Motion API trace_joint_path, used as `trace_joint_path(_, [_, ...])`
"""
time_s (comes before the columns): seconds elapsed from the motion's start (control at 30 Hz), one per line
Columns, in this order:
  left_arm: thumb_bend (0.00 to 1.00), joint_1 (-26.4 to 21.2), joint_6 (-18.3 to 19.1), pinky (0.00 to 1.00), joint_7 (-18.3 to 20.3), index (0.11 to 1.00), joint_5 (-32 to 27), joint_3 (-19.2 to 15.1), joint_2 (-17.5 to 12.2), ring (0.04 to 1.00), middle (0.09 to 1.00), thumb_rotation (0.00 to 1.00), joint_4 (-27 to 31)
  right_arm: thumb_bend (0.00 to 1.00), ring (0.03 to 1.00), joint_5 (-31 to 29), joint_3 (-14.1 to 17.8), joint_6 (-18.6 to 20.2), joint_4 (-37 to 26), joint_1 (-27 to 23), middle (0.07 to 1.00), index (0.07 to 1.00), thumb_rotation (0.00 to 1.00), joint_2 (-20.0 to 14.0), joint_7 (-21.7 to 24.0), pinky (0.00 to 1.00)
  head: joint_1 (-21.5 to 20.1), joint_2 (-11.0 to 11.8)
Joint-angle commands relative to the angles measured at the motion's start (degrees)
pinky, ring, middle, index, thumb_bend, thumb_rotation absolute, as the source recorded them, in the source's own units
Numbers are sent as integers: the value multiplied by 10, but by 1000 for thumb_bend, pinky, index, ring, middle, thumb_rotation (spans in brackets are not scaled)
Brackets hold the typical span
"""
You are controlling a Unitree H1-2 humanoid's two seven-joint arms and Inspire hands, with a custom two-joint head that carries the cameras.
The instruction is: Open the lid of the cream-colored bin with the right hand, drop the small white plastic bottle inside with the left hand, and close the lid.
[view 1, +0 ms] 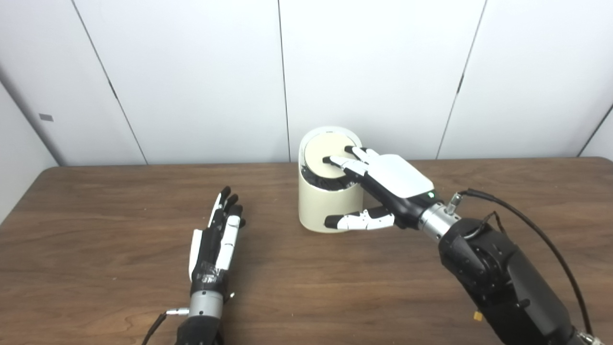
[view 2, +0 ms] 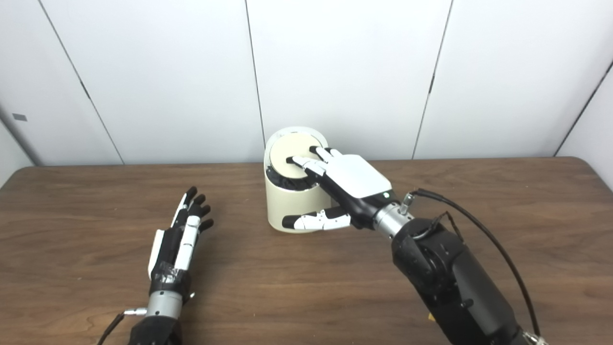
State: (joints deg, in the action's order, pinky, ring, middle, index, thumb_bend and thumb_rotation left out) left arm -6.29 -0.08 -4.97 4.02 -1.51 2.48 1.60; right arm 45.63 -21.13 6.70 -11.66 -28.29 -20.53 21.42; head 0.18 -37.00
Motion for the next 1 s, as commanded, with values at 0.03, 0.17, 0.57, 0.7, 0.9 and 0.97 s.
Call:
trace_joint_path(0.03, [558, -20, -16, 848, -7, 1000, 3, 0, 3, 903, 947, 865, 13, 579, 1000, 7, 0, 7, -3, -2, 870, 961, 895, -7, 23, 1000, 1, -2])
trace_joint_path(0.17, [559, -18, -11, 856, -6, 999, -5, -3, 6, 905, 946, 846, 20, 583, 1000, 13, -4, 14, -4, -2, 873, 968, 919, -7, 36, 1000, 2, -3])
trace_joint_path(0.57, [553, -17, -15, 861, 0, 1000, -8, -4, 2, 912, 949, 858, 19, 590, 1000, 6, 3, 14, -10, 3, 877, 969, 951, 0, 34, 1000, 1, -4])
trace_joint_path(0.7, [553, -17, -9, 869, -1, 1000, -13, -7, 6, 917, 951, 842, 21, 572, 1000, 1, 12, 5, -7, 7, 863, 981, 925, 8, 9, 1000, 1, -3])
trace_joint_path(0.9, [535, -17, -12, 876, 1, 1000, -16, -7, 7, 920, 955, 838, 17, 564, 1000, -20, 40, -21, -2, 24, 986, 1000, 901, 27, -53, 1000, 0, 0])
trace_joint_path(0.97, [527, -18, -15, 875, 2, 1000, -19, -8, 6, 922, 955, 836, 13, 556, 1000, -26, 51, -30, -3, 31, 998, 1000, 906, 30, -69, 1000, 0, 0])
